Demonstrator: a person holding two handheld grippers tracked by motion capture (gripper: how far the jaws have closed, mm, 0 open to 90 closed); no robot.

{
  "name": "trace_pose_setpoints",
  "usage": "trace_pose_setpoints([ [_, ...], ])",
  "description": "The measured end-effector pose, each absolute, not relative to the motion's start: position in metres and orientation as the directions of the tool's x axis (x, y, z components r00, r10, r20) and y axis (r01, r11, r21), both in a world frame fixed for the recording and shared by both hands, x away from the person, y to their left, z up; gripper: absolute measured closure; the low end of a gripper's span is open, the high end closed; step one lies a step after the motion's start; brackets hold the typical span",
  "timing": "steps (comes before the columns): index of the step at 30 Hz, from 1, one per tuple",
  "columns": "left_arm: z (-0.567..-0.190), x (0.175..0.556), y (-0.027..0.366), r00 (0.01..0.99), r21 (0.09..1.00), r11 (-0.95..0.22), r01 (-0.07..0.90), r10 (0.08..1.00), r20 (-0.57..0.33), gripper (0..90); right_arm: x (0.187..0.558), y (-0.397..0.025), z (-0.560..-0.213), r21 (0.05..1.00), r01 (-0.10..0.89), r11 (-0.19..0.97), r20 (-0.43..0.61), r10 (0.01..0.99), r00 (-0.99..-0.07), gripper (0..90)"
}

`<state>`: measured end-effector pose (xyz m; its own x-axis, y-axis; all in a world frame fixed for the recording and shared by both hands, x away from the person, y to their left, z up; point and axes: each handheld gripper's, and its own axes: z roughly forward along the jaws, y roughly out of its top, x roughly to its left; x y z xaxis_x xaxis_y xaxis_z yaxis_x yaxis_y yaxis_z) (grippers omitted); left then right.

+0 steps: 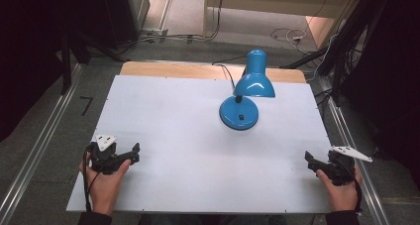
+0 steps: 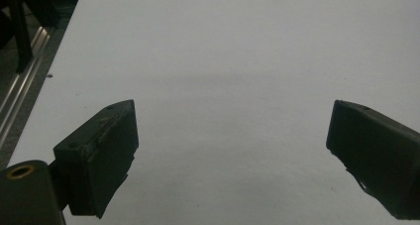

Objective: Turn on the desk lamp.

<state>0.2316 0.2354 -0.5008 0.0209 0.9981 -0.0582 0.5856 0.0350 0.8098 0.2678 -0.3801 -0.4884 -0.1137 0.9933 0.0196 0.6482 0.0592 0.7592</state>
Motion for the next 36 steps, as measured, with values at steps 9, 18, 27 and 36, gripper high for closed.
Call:
trace_pose_setpoints([
  [9,-0.502,0.234,0.233,0.027,0.807,0.026,0.591,0.998,-0.052,6.6,0.272,-0.376,-0.485,0.772,0.633,0.062,0.031,0.99,-0.135,13.5],
  [18,-0.502,0.235,0.233,0.024,0.805,0.028,0.593,0.998,-0.052,6.6,0.279,-0.369,-0.486,0.768,0.636,0.067,0.039,0.988,-0.151,13.6],
  [27,-0.502,0.236,0.231,0.036,0.805,0.022,0.593,0.998,-0.054,6.6,0.29,-0.364,-0.486,0.764,0.643,0.051,0.073,0.984,-0.164,13.6],
  [36,-0.503,0.236,0.232,0.041,0.8,0.02,0.6,0.998,-0.055,6.6,0.301,-0.349,-0.485,0.763,0.641,0.078,0.063,0.979,-0.194,13.6],
])
